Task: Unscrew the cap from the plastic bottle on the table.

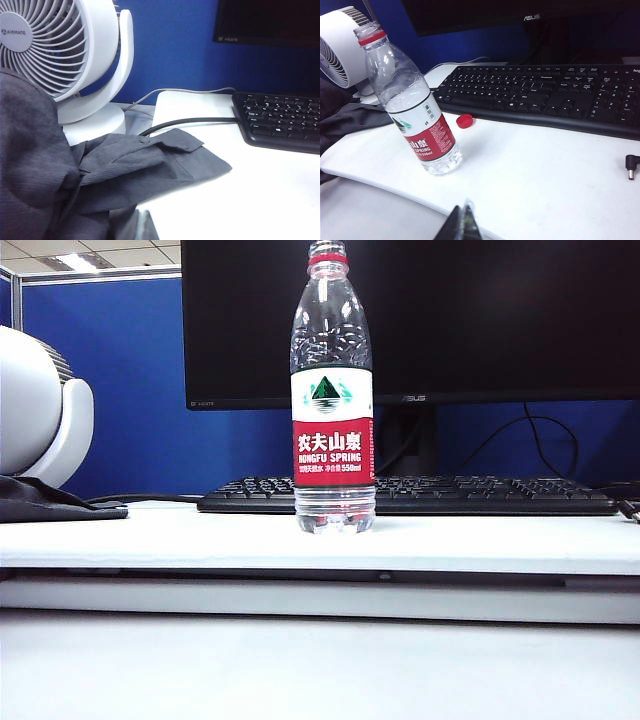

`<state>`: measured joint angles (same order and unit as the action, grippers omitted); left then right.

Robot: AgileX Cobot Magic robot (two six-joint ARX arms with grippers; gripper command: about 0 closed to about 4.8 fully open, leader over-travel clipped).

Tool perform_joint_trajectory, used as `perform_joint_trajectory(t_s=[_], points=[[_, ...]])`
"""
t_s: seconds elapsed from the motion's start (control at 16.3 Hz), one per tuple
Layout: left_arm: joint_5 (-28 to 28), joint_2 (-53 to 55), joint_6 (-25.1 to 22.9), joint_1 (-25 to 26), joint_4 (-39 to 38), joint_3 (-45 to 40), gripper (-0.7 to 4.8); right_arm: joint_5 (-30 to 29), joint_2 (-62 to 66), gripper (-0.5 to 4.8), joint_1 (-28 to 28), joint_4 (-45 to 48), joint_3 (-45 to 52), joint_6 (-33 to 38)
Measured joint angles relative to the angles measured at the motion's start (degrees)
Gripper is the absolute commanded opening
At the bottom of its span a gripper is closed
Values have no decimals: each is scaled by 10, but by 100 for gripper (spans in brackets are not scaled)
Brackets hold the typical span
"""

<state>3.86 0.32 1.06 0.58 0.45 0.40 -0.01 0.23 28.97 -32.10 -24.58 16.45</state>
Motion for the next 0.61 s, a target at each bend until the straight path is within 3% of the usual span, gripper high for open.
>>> perform_joint_trajectory(t_s=[0.24,0.43,0.61], points=[[0,0,0,0,0,0,-1,0,0,-1,0,0,0,-1],[0,0,0,0,0,0,-1,23,0,-1,-3,-12,0,-64],[0,0,0,0,0,0,-1,78,0,-1,-60,30,52,-119]])
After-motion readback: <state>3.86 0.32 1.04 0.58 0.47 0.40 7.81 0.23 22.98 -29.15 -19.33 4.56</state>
